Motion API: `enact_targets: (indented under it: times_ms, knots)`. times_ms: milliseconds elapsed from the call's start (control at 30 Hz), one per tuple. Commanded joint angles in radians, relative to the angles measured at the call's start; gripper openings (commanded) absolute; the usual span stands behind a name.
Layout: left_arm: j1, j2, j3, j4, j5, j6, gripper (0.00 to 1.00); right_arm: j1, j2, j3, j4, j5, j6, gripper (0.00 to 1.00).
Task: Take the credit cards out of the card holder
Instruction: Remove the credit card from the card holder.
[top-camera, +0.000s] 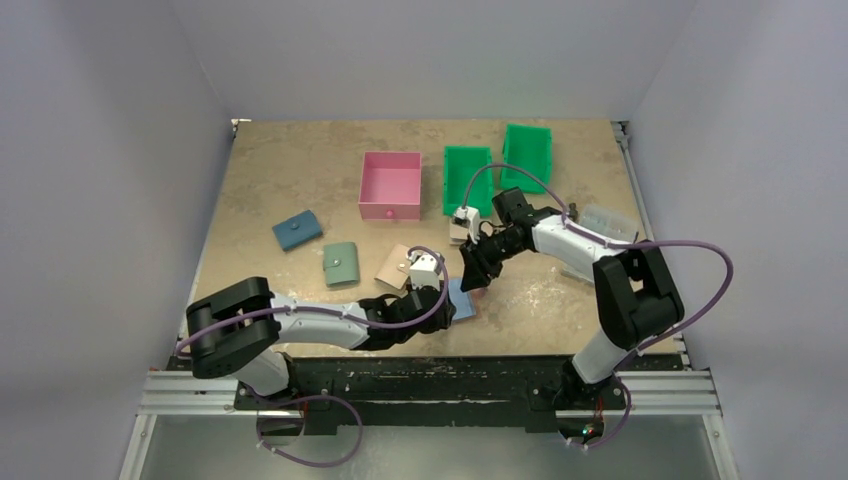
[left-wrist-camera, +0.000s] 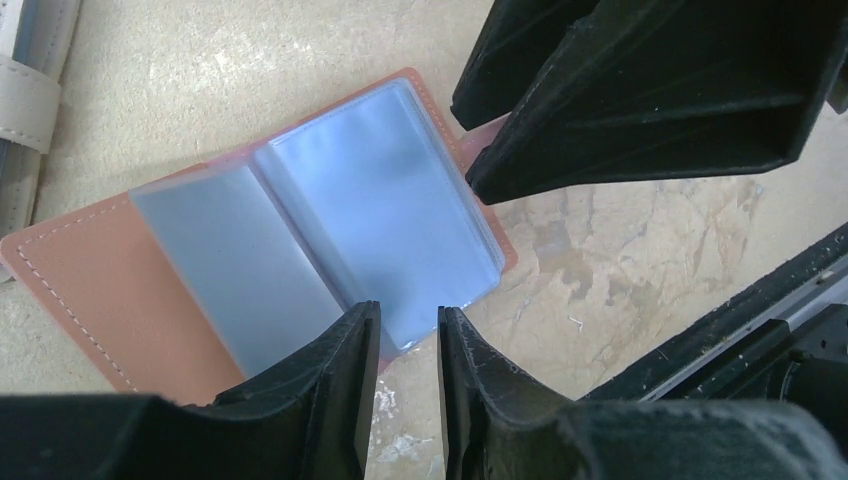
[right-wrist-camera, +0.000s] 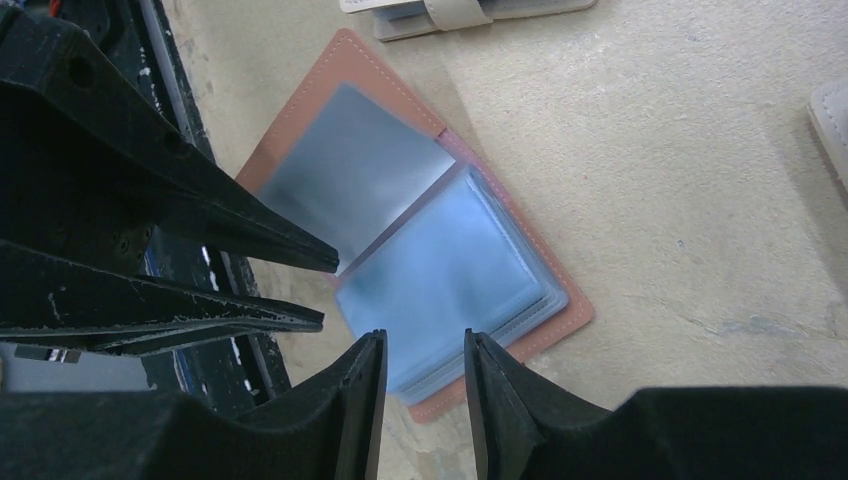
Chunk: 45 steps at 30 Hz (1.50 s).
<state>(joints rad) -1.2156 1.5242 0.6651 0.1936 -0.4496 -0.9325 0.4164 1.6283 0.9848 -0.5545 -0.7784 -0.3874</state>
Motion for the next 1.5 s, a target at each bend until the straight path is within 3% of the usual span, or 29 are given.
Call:
enact_targets:
  times_ms: [0,967,1467]
  knots:
    - [0.008,0.012,0.001,0.004,-0.032,-0.039,0.31,0.030,0.012,0.047,0.027,0.026,0.018,0.42]
    - [0.013,0.011,-0.079,0.091,0.022,-0.065,0.39,0.047,0.087,0.052,0.041,0.108,0.042,0.50]
    - [0.014,-0.002,-0.088,0.113,0.038,-0.063,0.46,0.054,0.096,0.061,0.004,-0.011,0.017,0.46]
